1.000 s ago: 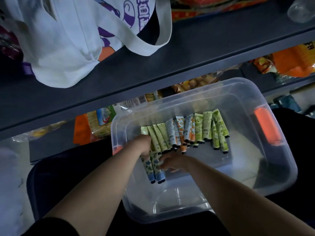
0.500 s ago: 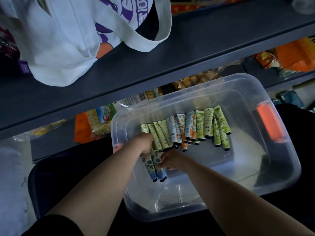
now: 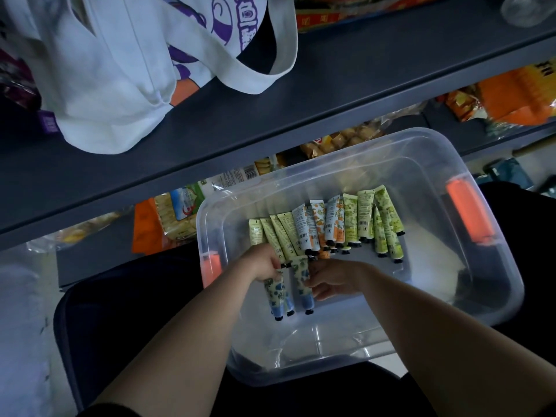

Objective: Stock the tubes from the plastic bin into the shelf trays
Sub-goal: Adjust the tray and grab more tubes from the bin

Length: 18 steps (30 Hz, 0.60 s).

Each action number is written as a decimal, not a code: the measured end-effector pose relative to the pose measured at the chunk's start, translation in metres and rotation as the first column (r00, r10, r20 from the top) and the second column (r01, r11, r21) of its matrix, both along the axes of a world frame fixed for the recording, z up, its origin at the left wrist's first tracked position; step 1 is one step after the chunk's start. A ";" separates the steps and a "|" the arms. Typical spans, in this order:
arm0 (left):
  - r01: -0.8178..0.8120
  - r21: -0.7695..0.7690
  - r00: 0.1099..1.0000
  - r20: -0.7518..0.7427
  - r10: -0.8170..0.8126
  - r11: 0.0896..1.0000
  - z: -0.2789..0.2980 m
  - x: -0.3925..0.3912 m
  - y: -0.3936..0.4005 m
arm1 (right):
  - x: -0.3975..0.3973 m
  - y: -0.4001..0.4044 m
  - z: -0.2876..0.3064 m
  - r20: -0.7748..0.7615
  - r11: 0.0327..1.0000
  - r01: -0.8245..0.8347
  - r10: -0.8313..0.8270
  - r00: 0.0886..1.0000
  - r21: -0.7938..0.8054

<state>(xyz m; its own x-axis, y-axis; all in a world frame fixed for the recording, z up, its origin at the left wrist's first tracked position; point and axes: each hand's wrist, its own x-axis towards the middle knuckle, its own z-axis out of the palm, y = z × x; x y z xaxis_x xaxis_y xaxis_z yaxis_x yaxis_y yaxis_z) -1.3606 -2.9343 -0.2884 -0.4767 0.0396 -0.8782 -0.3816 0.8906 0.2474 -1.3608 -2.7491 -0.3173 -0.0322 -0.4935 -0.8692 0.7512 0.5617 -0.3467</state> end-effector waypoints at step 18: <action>-0.554 0.086 0.833 0.046 0.552 0.828 -0.016 0.045 0.020 | -0.006 0.022 0.004 0.244 0.975 0.193 -0.163 0.956 -0.106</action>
